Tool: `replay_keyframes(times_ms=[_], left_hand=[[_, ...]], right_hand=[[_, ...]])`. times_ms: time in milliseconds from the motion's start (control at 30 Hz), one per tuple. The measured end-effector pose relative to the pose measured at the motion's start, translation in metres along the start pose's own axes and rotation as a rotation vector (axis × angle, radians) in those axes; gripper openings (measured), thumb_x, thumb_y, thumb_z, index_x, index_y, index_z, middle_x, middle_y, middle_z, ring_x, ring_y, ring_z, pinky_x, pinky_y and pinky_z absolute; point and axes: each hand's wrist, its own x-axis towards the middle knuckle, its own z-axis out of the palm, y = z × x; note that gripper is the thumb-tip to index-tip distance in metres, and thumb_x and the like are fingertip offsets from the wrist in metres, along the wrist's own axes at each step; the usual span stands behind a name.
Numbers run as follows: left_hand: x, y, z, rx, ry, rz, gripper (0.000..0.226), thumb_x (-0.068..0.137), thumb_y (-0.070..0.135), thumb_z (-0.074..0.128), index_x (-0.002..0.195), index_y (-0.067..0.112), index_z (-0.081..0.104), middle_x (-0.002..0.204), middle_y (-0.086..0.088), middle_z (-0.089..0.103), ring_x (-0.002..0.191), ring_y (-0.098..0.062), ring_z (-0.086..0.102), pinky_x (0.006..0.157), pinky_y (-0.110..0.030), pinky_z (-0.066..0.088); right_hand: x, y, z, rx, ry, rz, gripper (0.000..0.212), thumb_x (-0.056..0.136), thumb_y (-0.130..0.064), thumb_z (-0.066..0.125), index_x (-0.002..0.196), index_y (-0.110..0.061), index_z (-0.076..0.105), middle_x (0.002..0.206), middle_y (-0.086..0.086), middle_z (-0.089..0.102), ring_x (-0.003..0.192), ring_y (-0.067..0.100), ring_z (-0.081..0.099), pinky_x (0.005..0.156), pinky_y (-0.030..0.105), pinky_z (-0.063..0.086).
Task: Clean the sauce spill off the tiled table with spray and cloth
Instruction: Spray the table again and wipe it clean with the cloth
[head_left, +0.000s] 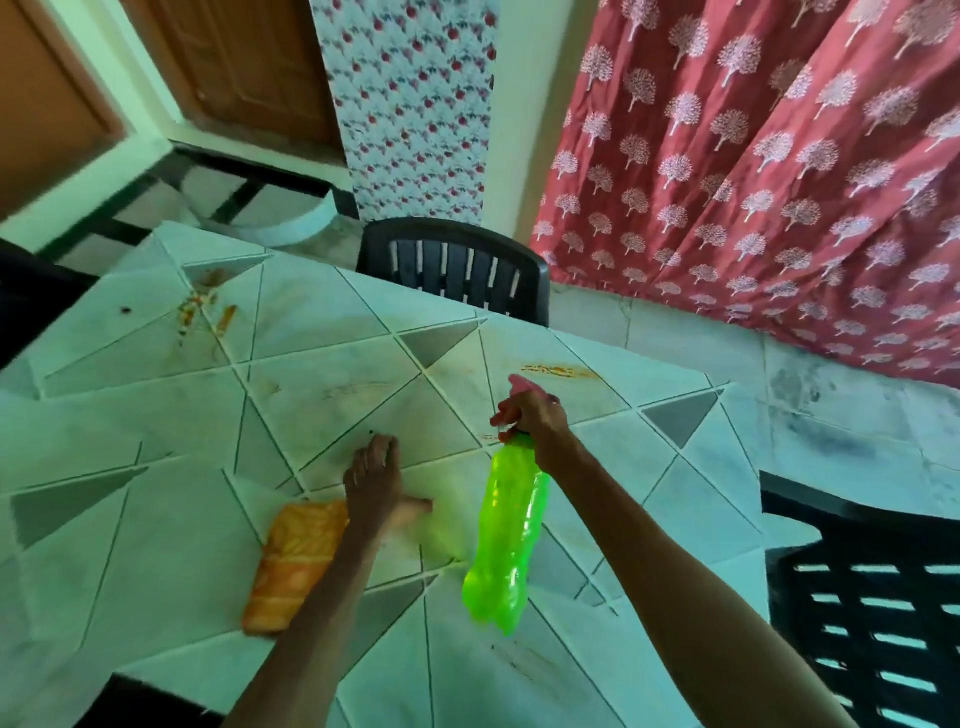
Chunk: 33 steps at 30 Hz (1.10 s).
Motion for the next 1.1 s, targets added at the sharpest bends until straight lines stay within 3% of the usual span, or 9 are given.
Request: replay_keyframes(times_ms=[100, 267, 367, 467, 567, 700, 867, 1033, 1100], left_hand=[[-0.003, -0.002, 0.0, -0.022, -0.009, 0.008, 0.125, 0.067, 0.068, 0.073, 0.157, 0.015, 0.005, 0.164, -0.008, 0.002, 0.149, -0.033, 0.008, 0.118, -0.045, 0.02], [-0.006, 0.001, -0.003, -0.084, -0.022, -0.012, 0.126, 0.068, 0.063, 0.075, 0.156, 0.014, 0.001, 0.164, -0.008, 0.0, 0.15, -0.035, 0.003, 0.119, -0.047, 0.018], [-0.005, 0.0, -0.005, -0.107, -0.021, -0.018, 0.126, 0.067, 0.062, 0.077, 0.156, 0.013, 0.001, 0.164, -0.008, -0.001, 0.15, -0.035, 0.003, 0.119, -0.047, 0.016], [-0.007, 0.0, -0.005, -0.132, -0.029, -0.021, 0.127, 0.067, 0.061, 0.078, 0.156, 0.014, 0.0, 0.164, -0.008, -0.002, 0.15, -0.034, 0.001, 0.12, -0.047, 0.013], [-0.008, 0.0, -0.005, -0.153, -0.011, -0.034, 0.128, 0.065, 0.061, 0.079, 0.156, 0.014, 0.002, 0.164, -0.008, -0.002, 0.15, -0.034, 0.001, 0.12, -0.047, 0.012], [-0.012, 0.001, -0.003, -0.147, 0.027, -0.046, 0.124, 0.067, 0.058, 0.079, 0.156, 0.009, 0.008, 0.163, -0.011, 0.004, 0.149, -0.035, 0.007, 0.119, -0.046, 0.014], [-0.023, 0.028, 0.011, -0.094, 0.083, 0.064, 0.098, 0.074, 0.04, 0.073, 0.152, 0.008, 0.023, 0.16, -0.011, 0.018, 0.146, -0.033, 0.017, 0.118, -0.043, 0.021], [-0.05, 0.076, 0.037, -0.026, 0.053, 0.251, 0.099, 0.071, 0.054, 0.074, 0.149, 0.008, 0.033, 0.159, -0.013, 0.025, 0.144, -0.035, 0.023, 0.115, -0.045, 0.023], [-0.061, 0.092, 0.048, 0.009, 0.079, 0.33, 0.097, 0.068, 0.056, 0.075, 0.145, 0.007, 0.041, 0.155, -0.014, 0.033, 0.141, -0.036, 0.03, 0.112, -0.048, 0.028]], right_hand=[[0.003, 0.007, 0.023, -0.041, -0.052, 0.028, 0.029, 0.097, -0.027, 0.059, 0.098, -0.001, 0.07, 0.069, 0.016, 0.066, 0.061, 0.027, 0.064, 0.055, 0.03, 0.053], [-0.011, 0.022, 0.03, -0.037, -0.265, -0.061, 0.034, 0.1, -0.028, 0.057, 0.121, -0.002, 0.061, 0.088, 0.018, 0.065, 0.079, 0.023, 0.068, 0.06, 0.035, 0.058], [-0.019, 0.026, 0.031, -0.125, -0.171, 0.04, 0.023, 0.097, -0.021, 0.054, 0.112, -0.008, 0.067, 0.078, 0.016, 0.065, 0.07, 0.025, 0.068, 0.057, 0.031, 0.054], [-0.03, 0.036, 0.013, -0.173, -0.188, 0.096, 0.032, 0.097, -0.03, 0.06, 0.099, 0.0, 0.07, 0.08, 0.022, 0.068, 0.064, 0.024, 0.068, 0.058, 0.031, 0.055], [-0.048, 0.05, -0.012, -0.11, -0.277, 0.039, 0.024, 0.101, -0.027, 0.056, 0.111, -0.01, 0.069, 0.089, 0.02, 0.069, 0.066, 0.015, 0.068, 0.059, 0.033, 0.057], [-0.059, 0.06, -0.04, -0.1, -0.119, -0.005, 0.027, 0.101, -0.022, 0.055, 0.12, -0.007, 0.068, 0.084, 0.024, 0.063, 0.057, 0.017, 0.065, 0.048, 0.028, 0.052], [-0.08, 0.066, -0.106, -0.013, -0.044, -0.057, 0.036, 0.095, -0.021, 0.059, 0.129, -0.01, 0.06, 0.092, 0.021, 0.068, 0.072, 0.018, 0.066, 0.055, 0.032, 0.056], [-0.103, 0.065, -0.155, 0.0, 0.201, 0.026, 0.04, 0.09, 0.001, 0.047, 0.12, -0.018, 0.065, 0.08, 0.014, 0.064, 0.061, 0.019, 0.066, 0.053, 0.027, 0.052], [-0.113, 0.067, -0.179, 0.043, 0.289, 0.035, 0.044, 0.087, 0.002, 0.048, 0.12, -0.021, 0.065, 0.078, 0.011, 0.066, 0.068, 0.024, 0.067, 0.055, 0.029, 0.053]])
